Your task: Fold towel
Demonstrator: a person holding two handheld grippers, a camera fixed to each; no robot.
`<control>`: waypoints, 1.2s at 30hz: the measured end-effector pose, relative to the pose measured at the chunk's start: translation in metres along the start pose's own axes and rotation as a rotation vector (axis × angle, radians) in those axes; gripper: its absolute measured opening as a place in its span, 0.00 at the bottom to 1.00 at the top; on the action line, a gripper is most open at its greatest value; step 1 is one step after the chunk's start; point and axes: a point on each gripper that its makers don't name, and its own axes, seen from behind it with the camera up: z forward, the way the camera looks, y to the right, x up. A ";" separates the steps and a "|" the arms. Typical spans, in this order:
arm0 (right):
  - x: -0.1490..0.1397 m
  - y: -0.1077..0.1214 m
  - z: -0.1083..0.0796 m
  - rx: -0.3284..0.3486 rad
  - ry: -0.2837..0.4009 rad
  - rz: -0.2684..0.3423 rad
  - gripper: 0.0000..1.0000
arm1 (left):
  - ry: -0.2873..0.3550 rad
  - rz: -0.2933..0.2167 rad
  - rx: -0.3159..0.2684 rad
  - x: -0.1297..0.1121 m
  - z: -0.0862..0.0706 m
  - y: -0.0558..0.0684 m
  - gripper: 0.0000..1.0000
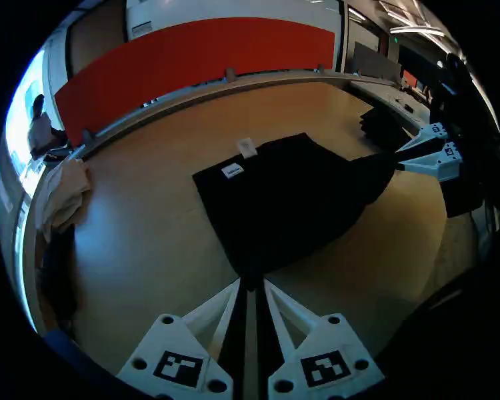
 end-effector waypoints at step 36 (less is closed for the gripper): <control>0.010 -0.005 -0.022 0.014 -0.024 0.001 0.19 | 0.016 -0.025 -0.011 0.015 -0.030 0.005 0.09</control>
